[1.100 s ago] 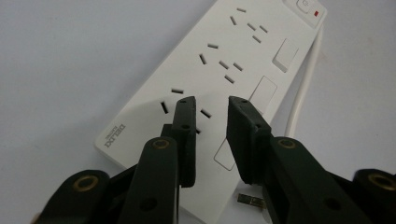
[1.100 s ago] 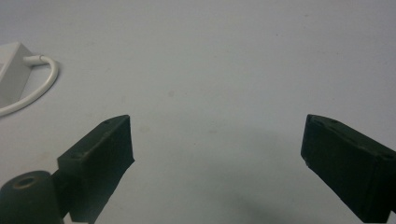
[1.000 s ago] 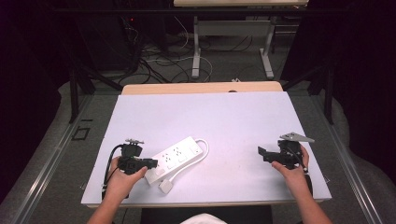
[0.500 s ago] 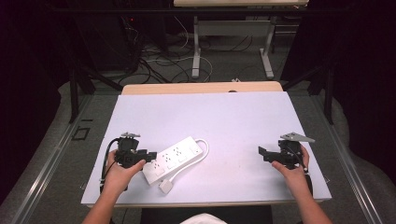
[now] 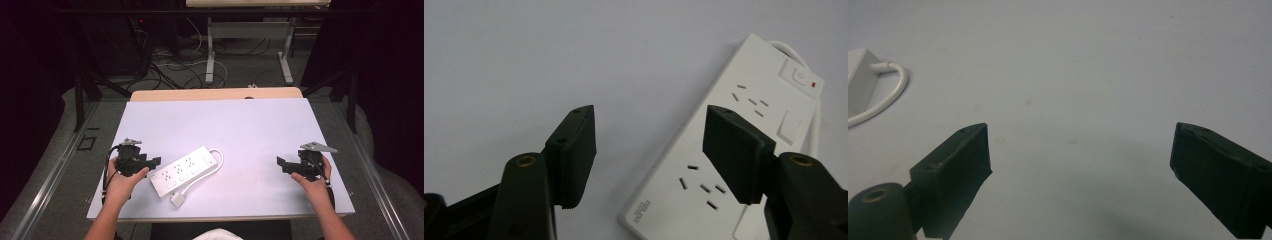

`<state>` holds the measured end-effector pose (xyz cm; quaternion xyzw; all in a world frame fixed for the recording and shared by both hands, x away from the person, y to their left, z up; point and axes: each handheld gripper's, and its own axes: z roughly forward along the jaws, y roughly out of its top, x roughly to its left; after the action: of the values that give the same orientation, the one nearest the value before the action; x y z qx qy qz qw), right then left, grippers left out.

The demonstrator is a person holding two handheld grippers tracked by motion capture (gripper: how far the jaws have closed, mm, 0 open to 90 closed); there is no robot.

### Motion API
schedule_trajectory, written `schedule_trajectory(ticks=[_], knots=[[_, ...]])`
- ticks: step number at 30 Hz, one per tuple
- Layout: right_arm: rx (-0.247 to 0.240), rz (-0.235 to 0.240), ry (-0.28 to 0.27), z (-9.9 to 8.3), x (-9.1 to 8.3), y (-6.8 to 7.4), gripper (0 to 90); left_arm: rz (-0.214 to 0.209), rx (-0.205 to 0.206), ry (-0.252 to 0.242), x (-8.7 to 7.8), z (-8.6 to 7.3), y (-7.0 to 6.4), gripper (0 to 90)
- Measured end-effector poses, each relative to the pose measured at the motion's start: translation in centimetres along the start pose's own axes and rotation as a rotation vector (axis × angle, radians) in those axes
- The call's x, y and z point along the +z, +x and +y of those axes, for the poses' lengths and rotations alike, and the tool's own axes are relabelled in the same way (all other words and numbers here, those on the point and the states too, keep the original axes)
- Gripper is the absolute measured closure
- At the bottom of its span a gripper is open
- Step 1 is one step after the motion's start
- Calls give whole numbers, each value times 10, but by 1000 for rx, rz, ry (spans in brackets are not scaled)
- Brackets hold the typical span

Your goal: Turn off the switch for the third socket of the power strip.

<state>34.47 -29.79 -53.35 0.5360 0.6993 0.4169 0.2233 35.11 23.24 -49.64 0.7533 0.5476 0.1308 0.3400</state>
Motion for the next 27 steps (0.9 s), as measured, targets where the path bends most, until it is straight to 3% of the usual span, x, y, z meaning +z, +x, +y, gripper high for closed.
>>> schedule_trajectory(ticks=[4, 11, 20, 27], knots=[[-1, 1, 0, 0, 0, 0, 86, 42, 33, -37, 2, -3, 5, 358], [5, 1, 3, 0, 0, 1, 86, 46, 55, -62, 5, -6, 15, 324], [1, 3, 3, 0, 0, 1, 86, 87, 22, -78, 8, -14, 30, 244], [-4, 5, 1, 0, 1, 1, 86, 78, -6, -96, 12, -19, 38, 128]])
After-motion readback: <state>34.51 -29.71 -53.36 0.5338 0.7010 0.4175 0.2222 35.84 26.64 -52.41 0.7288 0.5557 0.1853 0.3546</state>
